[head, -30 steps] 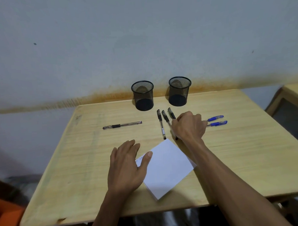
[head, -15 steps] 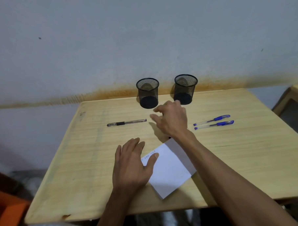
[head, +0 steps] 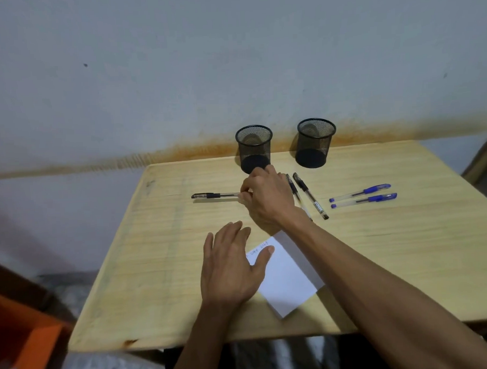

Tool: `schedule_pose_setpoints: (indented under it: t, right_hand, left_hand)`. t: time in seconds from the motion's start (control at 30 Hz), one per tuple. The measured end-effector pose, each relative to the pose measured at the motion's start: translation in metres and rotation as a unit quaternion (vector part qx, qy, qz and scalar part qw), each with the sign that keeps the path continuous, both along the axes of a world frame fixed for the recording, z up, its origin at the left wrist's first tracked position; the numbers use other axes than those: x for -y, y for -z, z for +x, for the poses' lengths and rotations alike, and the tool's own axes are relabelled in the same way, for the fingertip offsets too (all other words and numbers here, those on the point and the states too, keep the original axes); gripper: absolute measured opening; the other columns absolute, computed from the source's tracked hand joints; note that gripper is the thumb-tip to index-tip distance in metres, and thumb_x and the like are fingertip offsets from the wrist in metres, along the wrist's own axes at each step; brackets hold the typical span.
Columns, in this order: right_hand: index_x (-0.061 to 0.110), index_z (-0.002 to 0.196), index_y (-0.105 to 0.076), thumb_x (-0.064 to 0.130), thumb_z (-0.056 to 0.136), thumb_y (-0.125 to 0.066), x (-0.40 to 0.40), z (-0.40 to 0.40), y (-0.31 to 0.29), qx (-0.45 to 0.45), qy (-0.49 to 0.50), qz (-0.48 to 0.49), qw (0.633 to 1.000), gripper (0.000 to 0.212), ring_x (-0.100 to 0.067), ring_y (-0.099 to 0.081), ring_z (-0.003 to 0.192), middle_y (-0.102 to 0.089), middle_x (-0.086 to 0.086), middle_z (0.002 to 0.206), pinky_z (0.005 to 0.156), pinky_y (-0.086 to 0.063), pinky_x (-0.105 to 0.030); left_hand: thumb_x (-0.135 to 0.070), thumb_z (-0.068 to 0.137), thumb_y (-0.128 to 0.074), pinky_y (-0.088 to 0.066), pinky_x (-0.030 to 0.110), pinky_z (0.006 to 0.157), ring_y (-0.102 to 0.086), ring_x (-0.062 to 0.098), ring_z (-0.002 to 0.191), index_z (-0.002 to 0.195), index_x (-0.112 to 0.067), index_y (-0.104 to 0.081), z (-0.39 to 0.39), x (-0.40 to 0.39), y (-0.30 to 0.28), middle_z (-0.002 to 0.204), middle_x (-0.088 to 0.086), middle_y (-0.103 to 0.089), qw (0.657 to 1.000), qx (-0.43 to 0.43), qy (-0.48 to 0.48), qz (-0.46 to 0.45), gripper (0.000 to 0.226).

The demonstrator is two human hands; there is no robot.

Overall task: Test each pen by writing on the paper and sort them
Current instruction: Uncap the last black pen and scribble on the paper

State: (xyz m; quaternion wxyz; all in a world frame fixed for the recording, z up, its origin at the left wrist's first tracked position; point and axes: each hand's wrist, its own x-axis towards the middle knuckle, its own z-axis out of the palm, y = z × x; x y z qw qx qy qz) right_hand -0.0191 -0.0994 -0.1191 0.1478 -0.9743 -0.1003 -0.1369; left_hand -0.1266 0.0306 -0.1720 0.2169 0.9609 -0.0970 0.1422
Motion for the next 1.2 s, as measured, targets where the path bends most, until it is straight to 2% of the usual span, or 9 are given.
schedule_pose_setpoints:
  t: [0.17,0.3,0.4,0.5,0.57,0.7,0.93,1.07,1.2]
  right_hand:
    - [0.017,0.099,-0.077,0.031,0.095,-0.069,0.054,-0.059,-0.018,-0.066,0.017,0.282,0.957,0.017,-0.015,-0.067,0.087,-0.076,0.001,0.092,0.074,-0.052,-0.032]
    - [0.020,0.094,-0.078,0.025,0.095,-0.070,0.102,-0.110,-0.030,-0.059,0.017,0.316,0.947,0.009,-0.006,-0.067,0.082,-0.076,0.009,0.084,0.070,-0.049,-0.023]
    - [0.022,0.093,-0.078,0.022,0.096,-0.069,0.123,-0.128,-0.037,-0.079,0.002,0.289,0.954,0.009,-0.006,-0.064,0.077,-0.075,0.008,0.083,0.071,-0.048,-0.026]
    - [0.024,0.087,-0.077,0.021,0.095,-0.071,0.137,-0.138,-0.044,-0.079,-0.024,0.338,0.938,0.010,0.000,-0.057,0.065,-0.072,0.012,0.073,0.063,-0.044,-0.018]
    - [0.018,0.087,-0.078,0.017,0.093,-0.073,0.142,-0.145,-0.050,-0.062,-0.026,0.414,0.908,0.007,0.000,-0.059,0.064,-0.071,0.012,0.069,0.064,-0.045,-0.013]
    - [0.016,0.093,-0.075,0.013,0.089,-0.076,0.131,-0.157,-0.051,-0.061,0.001,0.593,0.803,0.005,-0.010,-0.073,0.074,-0.076,0.001,0.078,0.070,-0.058,-0.023]
    - [0.020,0.089,-0.077,0.021,0.092,-0.073,0.101,-0.151,-0.038,-0.079,0.015,0.618,0.782,0.005,-0.009,-0.072,0.077,-0.077,0.002,0.077,0.070,-0.057,-0.026]
    - [0.013,0.088,-0.077,0.013,0.092,-0.072,0.105,-0.145,-0.044,-0.101,-0.032,0.599,0.794,0.006,-0.009,-0.071,0.072,-0.074,0.002,0.073,0.070,-0.058,-0.023]
    - [0.006,0.090,-0.073,0.014,0.089,-0.072,0.136,-0.132,-0.056,-0.035,0.006,0.715,0.698,0.008,-0.011,-0.066,0.066,-0.069,-0.006,0.074,0.064,-0.056,-0.021]
  left_hand:
    - [-0.070,0.086,-0.048,-0.030,0.046,0.113,-0.043,0.012,0.134,0.128,-0.020,-0.060,-0.004,0.002,-0.008,0.141,-0.005,-0.054,0.998,-0.015,-0.013,-0.061,0.066]
    - [-0.047,0.090,-0.060,-0.044,0.043,0.100,-0.048,0.013,0.118,0.127,-0.022,-0.054,-0.013,0.004,-0.033,0.126,-0.004,-0.057,0.963,0.104,-0.077,-0.237,0.045]
    - [-0.028,0.093,-0.065,-0.037,0.038,0.103,-0.047,0.019,0.123,0.133,-0.019,-0.055,-0.018,0.017,-0.047,0.132,0.003,-0.056,0.973,0.184,-0.005,-0.140,0.043]
    - [-0.026,0.090,-0.064,-0.035,0.036,0.098,-0.057,0.018,0.108,0.117,-0.019,-0.068,-0.020,0.033,-0.054,0.113,-0.001,-0.069,0.977,0.192,0.059,-0.068,0.028]
    - [-0.025,0.089,-0.063,-0.036,0.032,0.087,-0.062,0.020,0.094,0.105,-0.019,-0.072,-0.022,0.039,-0.057,0.100,-0.004,-0.072,0.977,0.181,0.083,-0.080,0.020]
    - [-0.019,0.090,-0.062,-0.045,0.037,0.077,-0.061,0.020,0.085,0.103,-0.015,-0.073,-0.028,0.051,-0.066,0.094,0.000,-0.071,0.974,0.157,0.123,-0.111,0.017]
    - [-0.017,0.089,-0.066,-0.055,0.042,0.073,-0.065,0.018,0.082,0.102,-0.012,-0.074,-0.031,0.057,-0.077,0.093,0.001,-0.073,0.972,0.128,0.131,-0.148,0.016]
    - [-0.017,0.088,-0.066,-0.054,0.032,0.070,-0.067,0.015,0.078,0.097,-0.012,-0.077,-0.033,0.053,-0.088,0.088,0.000,-0.075,0.971,0.141,0.143,-0.133,0.015]
    - [-0.010,0.088,-0.070,-0.049,0.012,0.070,-0.067,0.000,0.078,0.091,-0.019,-0.078,-0.020,0.014,-0.089,0.080,-0.018,-0.071,0.973,0.067,0.050,-0.213,0.012]
